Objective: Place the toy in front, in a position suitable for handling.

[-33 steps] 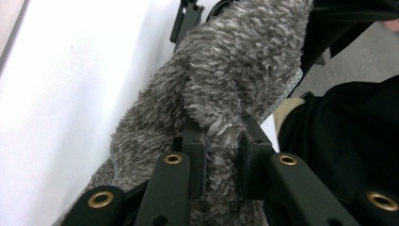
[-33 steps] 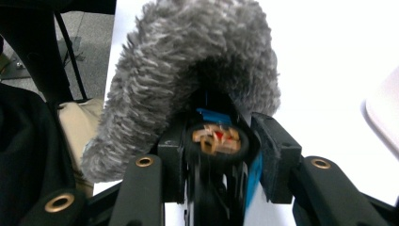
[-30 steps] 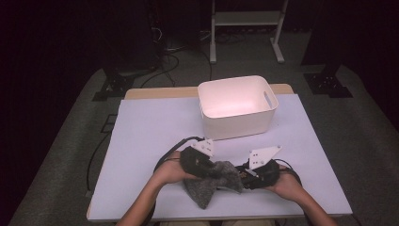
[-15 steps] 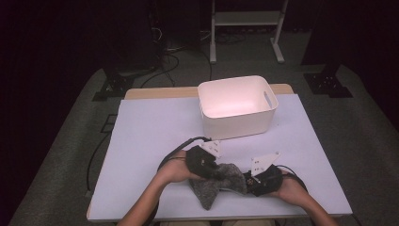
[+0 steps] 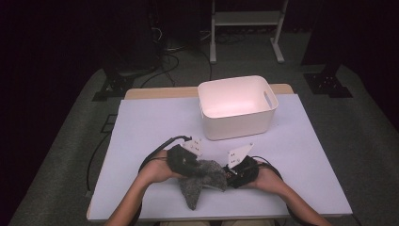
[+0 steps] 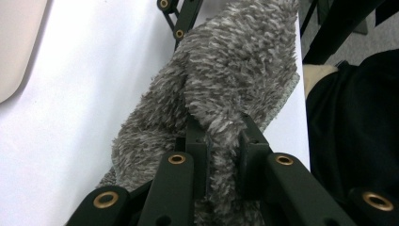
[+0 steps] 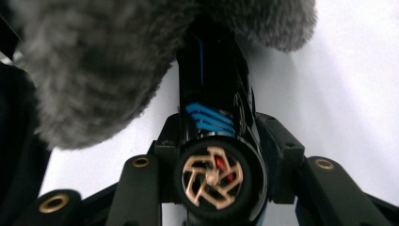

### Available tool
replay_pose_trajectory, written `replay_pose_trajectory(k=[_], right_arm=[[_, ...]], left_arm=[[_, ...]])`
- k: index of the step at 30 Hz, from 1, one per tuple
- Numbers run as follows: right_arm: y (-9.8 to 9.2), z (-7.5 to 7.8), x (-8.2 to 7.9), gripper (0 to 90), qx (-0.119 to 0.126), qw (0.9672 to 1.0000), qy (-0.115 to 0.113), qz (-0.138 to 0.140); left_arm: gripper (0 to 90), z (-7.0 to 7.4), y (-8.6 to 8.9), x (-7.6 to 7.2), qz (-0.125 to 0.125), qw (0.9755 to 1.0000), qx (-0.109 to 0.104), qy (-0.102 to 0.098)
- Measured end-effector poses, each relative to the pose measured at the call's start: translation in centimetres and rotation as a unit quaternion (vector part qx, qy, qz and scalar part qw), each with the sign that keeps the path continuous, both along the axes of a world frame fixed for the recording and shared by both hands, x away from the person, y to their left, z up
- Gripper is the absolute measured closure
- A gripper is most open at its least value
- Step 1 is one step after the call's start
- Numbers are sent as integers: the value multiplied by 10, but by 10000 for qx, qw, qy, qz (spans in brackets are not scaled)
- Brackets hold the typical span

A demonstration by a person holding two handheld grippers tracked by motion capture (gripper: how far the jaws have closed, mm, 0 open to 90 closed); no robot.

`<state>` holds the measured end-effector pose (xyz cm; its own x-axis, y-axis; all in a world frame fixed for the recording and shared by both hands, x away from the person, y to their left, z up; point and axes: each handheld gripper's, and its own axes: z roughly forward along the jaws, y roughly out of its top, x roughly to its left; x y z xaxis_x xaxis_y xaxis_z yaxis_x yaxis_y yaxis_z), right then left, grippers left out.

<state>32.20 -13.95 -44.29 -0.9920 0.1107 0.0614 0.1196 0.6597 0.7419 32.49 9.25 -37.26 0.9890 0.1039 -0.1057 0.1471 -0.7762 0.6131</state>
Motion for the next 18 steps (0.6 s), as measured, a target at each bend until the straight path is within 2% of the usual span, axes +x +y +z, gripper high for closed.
replay_pose_trajectory(k=[1, 4, 7, 8, 10, 16, 18], right_arm=[[-4, 0, 0, 524, 35, 10000, 40, -40], [-18, 0, -4, 528, 179, 9996, 89, -214], [-34, 0, -8, 585, 260, 9988, 122, -387], [-34, 0, -8, 585, 260, 9988, 122, -387], [-38, -1, -8, 675, 277, 9987, 123, -414], [-37, -1, -9, 676, 278, 9987, 100, -421], [-37, -2, -9, 676, 296, 9986, 104, -436]], left_arm=[[787, 0, 0, 0, 6, 10000, 10, -17], [785, 2, -3, 1, 33, 9999, 83, -108], [779, 4, -7, 3, 42, 9998, 143, -154], [775, 4, -7, 3, 42, 9998, 143, -154], [766, 5, -8, 3, 51, 9996, 187, -218], [706, 11, -13, 3, 96, 9993, 195, -289], [663, 12, -15, 3, 159, 9990, 158, -385]])
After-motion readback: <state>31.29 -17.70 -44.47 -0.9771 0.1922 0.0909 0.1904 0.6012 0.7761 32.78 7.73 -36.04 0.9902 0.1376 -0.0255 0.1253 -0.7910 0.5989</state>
